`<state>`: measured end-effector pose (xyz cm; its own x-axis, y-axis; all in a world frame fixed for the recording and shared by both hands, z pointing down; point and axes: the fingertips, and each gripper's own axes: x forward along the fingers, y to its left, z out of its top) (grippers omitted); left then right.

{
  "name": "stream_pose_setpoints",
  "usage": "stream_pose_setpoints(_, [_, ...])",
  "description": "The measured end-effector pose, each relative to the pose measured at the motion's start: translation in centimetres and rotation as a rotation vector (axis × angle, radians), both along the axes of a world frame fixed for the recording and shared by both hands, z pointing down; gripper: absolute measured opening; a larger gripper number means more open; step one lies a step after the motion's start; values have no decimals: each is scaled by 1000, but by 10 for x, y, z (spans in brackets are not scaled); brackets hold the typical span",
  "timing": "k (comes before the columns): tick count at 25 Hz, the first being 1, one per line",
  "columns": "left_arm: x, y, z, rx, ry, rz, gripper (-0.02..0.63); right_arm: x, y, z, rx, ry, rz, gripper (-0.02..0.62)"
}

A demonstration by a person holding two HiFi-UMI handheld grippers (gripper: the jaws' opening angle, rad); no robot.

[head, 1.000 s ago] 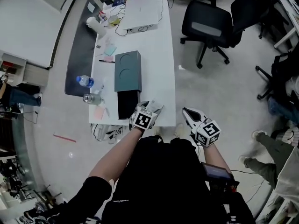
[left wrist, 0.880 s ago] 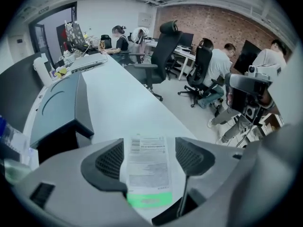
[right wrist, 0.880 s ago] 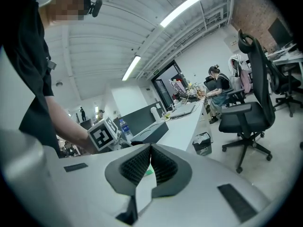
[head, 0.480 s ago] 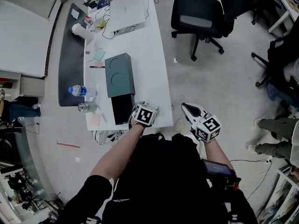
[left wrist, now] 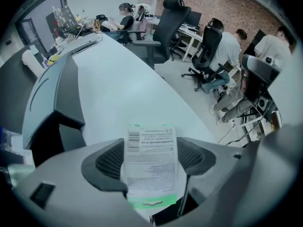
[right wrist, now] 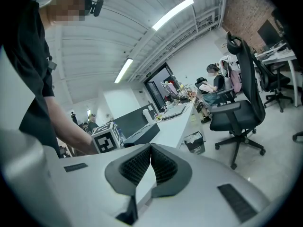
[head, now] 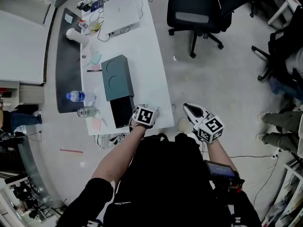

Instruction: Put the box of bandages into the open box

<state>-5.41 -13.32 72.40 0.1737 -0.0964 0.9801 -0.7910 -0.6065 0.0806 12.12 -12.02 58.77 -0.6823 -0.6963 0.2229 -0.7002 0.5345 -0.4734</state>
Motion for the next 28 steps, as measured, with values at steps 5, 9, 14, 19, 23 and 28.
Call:
stream_pose_setpoints(5, [9, 4, -12, -10, 75, -5, 350, -3, 2, -2, 1, 1, 0, 26])
stream_pose_setpoints(9, [20, 2, -28, 10, 155, -23, 350, -7, 2, -5, 6, 5, -12, 26])
stream_pose_setpoints(14, [24, -5, -50, 69, 220, -36, 350, -15, 1, -9, 17, 9, -36, 26])
stream_pose_setpoints(19, [9, -10, -67, 110, 251, -89, 350, -29, 0, -14, 29, 14, -66, 26])
stream_pose_setpoints(23, [-1, -13, -82, 137, 292, -135, 350, -40, -3, -17, 36, 18, -94, 26])
stream_pose_setpoints(28, [-30, -21, -102, 183, 318, -211, 350, -57, -8, -21, 44, 20, -132, 26])
